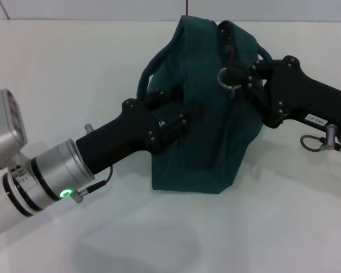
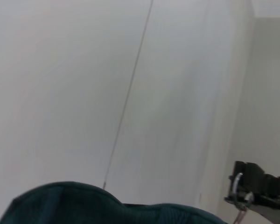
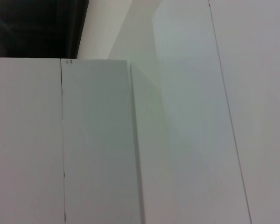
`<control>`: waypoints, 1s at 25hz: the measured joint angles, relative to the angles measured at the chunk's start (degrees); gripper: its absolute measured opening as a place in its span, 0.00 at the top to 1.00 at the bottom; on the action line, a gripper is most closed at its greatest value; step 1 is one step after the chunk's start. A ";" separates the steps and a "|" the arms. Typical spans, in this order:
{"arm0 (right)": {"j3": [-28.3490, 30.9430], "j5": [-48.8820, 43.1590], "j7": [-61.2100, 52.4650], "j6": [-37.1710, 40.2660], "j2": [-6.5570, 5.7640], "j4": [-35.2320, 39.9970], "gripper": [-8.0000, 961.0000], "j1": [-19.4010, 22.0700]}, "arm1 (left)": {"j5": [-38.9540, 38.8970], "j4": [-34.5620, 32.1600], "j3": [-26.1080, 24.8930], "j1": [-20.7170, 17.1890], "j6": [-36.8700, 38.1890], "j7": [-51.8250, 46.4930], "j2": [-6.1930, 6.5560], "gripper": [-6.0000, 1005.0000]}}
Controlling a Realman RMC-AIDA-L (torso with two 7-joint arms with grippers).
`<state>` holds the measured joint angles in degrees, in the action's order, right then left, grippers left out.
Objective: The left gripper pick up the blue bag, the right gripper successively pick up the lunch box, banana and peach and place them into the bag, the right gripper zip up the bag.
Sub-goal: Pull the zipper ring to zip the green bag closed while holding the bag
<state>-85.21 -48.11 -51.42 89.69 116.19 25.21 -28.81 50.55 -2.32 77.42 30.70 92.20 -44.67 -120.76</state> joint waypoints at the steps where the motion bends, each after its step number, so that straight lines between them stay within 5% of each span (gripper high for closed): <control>1: -0.18 0.18 0.00 -0.04 0.00 -0.01 0.97 -0.02 | -0.51 0.03 -0.01 0.00 -0.23 0.01 0.00 0.46; 11: 0.06 1.00 0.01 -0.98 0.00 -0.06 0.97 0.32 | -1.94 -1.89 0.61 -1.48 -0.20 2.66 0.07 0.48; 16: 0.09 1.29 0.01 -2.36 0.00 -0.13 0.97 0.36 | -1.48 -2.67 4.06 -1.28 0.16 6.45 0.00 0.69; 25: 0.22 2.21 0.01 -3.03 0.00 -1.46 0.97 0.29 | -1.38 -2.86 5.57 -1.37 0.91 8.88 0.00 0.90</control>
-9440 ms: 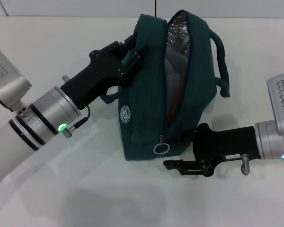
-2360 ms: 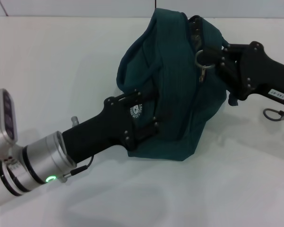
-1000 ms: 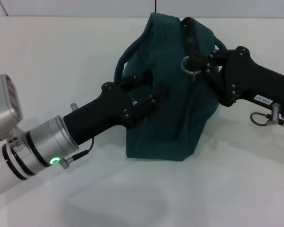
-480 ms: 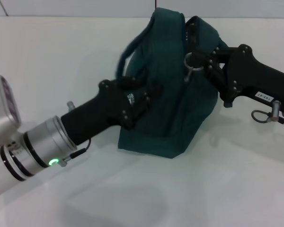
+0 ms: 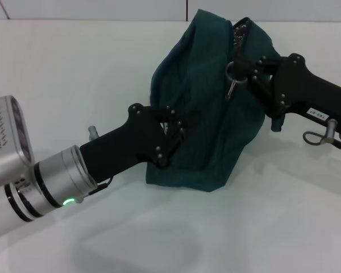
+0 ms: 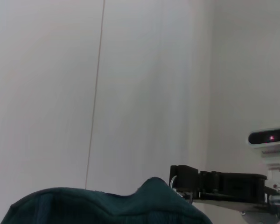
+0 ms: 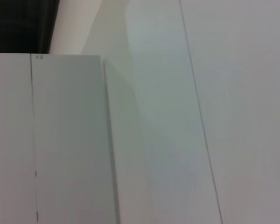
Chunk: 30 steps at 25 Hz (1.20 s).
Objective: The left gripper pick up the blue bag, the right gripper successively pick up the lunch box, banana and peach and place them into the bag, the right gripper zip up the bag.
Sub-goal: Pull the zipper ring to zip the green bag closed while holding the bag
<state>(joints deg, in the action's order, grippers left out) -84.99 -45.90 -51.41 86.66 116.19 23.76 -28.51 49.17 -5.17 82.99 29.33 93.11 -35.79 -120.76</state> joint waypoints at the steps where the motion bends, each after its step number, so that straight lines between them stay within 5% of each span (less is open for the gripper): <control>1: 0.00 0.31 0.00 0.00 -0.01 -0.01 0.97 0.12 | 0.00 -0.01 0.09 -0.02 0.04 0.19 0.00 0.91; 10: 0.15 3.26 0.36 0.05 -0.16 -0.17 0.97 0.94 | 0.05 -0.22 6.00 -0.65 0.15 5.33 0.40 0.95; 21: 1.09 6.84 2.93 0.68 -0.49 -1.43 0.97 1.51 | -1.57 -2.37 5.34 -4.05 0.14 5.97 1.06 0.95; 30: 3.30 6.80 4.42 -1.22 -0.64 -2.23 0.97 1.79 | -7.51 -3.44 5.34 -6.61 -1.19 6.00 3.03 0.95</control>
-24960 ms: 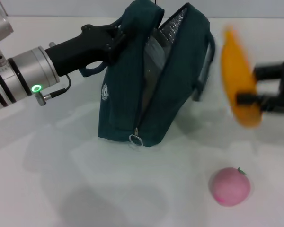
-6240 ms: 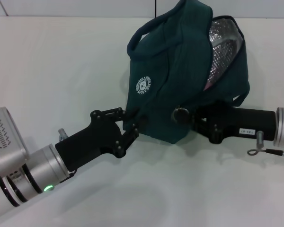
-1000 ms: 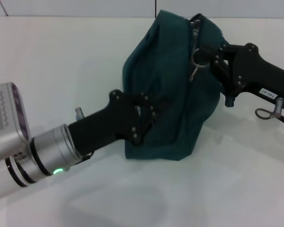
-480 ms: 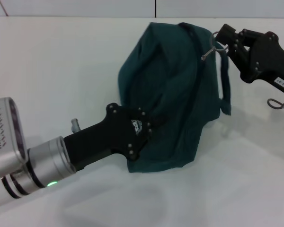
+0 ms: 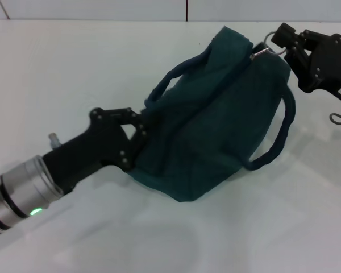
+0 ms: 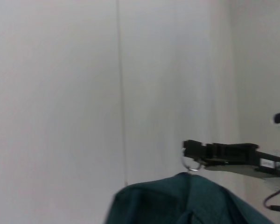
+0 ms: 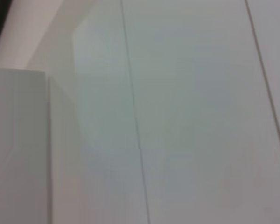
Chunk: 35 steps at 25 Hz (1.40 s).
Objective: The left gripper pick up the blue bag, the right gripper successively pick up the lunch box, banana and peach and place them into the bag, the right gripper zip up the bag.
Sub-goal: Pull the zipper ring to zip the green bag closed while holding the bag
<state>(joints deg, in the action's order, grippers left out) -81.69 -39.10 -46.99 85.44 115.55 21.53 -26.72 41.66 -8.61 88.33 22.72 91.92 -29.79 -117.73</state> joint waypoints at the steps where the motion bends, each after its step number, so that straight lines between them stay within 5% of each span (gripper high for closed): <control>1: 0.32 0.00 0.00 -0.13 0.01 -0.36 0.97 0.01 | -0.82 0.02 0.00 -0.31 -0.22 0.00 0.24 0.95; 12: 3.52 -0.16 0.05 -0.18 0.03 -3.05 0.97 0.18 | -3.62 -0.31 -1.54 -2.65 -0.84 0.02 1.54 0.95; 21: 3.19 -0.36 0.06 0.28 0.02 -3.07 0.97 0.00 | -4.88 -0.19 -2.68 -3.05 -0.86 5.60 -1.76 0.95; 25: 3.08 -0.46 0.06 0.25 0.10 -3.08 0.97 -0.08 | -9.76 -0.08 -4.04 -4.32 0.07 4.99 -2.80 0.87; 31: 3.04 -0.52 0.05 0.14 0.12 -3.08 0.97 0.07 | -12.52 -0.88 -4.43 -3.64 2.47 -5.99 -2.20 0.71; 35: 3.03 -0.54 0.05 -0.05 0.11 -3.08 0.98 0.28 | -10.69 -4.11 -4.03 -0.54 0.03 -18.27 0.24 0.56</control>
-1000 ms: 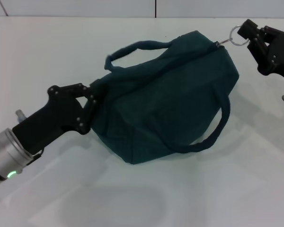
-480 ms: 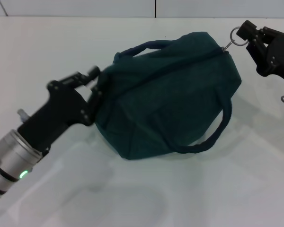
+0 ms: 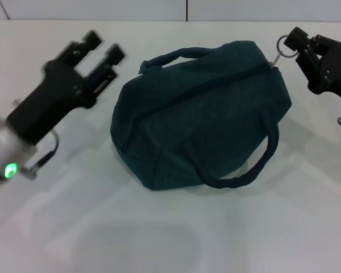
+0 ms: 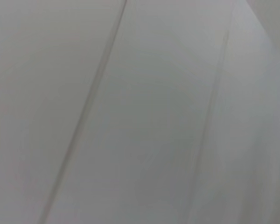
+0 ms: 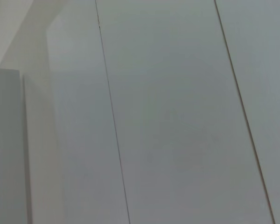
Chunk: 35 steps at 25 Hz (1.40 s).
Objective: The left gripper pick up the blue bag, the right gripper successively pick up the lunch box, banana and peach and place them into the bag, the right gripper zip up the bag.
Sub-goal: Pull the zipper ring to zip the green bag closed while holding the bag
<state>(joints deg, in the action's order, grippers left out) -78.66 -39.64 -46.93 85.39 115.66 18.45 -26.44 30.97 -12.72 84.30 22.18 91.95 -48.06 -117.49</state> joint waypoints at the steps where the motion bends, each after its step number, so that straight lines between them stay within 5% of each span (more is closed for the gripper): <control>1: 0.00 0.00 0.00 0.00 0.00 0.00 0.98 0.02 | 1.55 -1.17 0.06 1.67 -1.35 -4.33 1.29 0.52; 6: 0.00 -0.05 0.00 0.00 0.00 -0.30 0.97 0.04 | 13.79 -4.61 -0.19 10.25 -6.64 -21.42 6.40 0.29; 10: 0.00 -0.08 0.00 0.00 -0.04 -0.52 0.97 -0.03 | 22.99 -8.70 -0.25 14.85 -8.44 -29.44 7.76 0.16; 16: 0.00 -0.09 0.00 0.01 -0.09 -0.60 0.97 -0.17 | 36.95 -18.62 -0.36 16.70 -17.02 -39.72 5.48 0.12; 21: 0.00 -0.09 0.00 0.04 -0.09 -0.71 0.97 0.02 | 40.35 -21.62 -0.42 16.91 -19.99 -41.97 3.41 0.13; 30: 0.00 -0.07 0.00 0.25 0.15 -1.45 0.97 0.07 | 41.12 -21.99 -0.46 16.96 -20.00 -42.18 3.03 0.13; 35: 0.00 -0.04 0.00 0.39 0.18 -1.92 0.97 0.07 | 41.01 -22.00 -0.46 16.97 -19.60 -42.05 2.95 0.26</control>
<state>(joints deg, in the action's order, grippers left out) -78.66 -39.68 -46.93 85.78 115.84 16.54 -26.36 71.98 -34.71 83.84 39.16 72.35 -90.11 -114.54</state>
